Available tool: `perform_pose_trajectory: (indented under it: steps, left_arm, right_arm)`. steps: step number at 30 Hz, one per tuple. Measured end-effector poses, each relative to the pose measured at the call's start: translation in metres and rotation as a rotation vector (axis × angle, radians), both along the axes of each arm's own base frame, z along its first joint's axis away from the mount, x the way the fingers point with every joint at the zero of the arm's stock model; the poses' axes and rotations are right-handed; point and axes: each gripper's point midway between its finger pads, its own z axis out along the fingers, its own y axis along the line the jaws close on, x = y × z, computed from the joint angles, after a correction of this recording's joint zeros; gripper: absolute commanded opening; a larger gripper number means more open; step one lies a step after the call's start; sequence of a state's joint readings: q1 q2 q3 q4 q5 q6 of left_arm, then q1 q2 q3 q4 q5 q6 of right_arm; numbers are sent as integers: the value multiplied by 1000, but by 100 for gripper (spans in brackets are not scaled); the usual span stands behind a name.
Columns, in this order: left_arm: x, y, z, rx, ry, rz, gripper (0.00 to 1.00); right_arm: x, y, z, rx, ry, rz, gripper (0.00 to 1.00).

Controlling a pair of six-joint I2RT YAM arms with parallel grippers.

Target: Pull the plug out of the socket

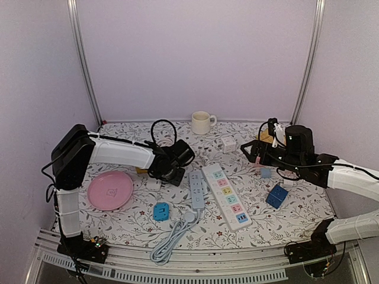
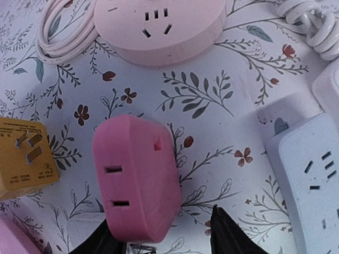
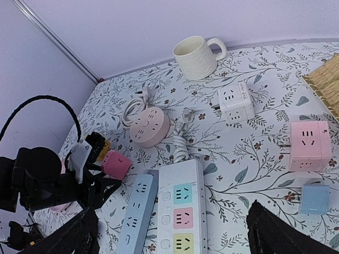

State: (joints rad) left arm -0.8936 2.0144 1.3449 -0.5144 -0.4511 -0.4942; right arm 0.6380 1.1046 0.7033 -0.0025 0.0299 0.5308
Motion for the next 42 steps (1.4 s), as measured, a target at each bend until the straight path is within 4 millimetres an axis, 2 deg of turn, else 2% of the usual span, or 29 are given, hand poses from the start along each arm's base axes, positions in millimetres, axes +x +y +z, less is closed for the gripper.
perform_pose_trajectory:
  steps: [3, 9, 22, 29, 36, 42]
  left_arm:
    - [-2, -3, 2, -2, -3, -4, 61]
    - [-2, -12, 7, -19, -12, -21, 62]
    - [3, -43, 26, -103, -28, -90, 62]
    - [4, -50, 28, -133, -26, -106, 62]
    - [17, -49, 33, -190, -18, -88, 62]
    - [44, -26, 34, -242, -8, -17, 62]
  right_arm:
    - [-4, -6, 1, -2, 0, -16, 99]
    - [-7, -14, -3, -16, 7, -40, 99]
    - [-7, -19, -10, -42, 24, -63, 99]
    - [-8, -21, -13, -51, 32, -67, 99]
    - [-8, -21, -14, -55, 36, -67, 99]
    - [-8, -21, -14, -55, 36, -66, 99]
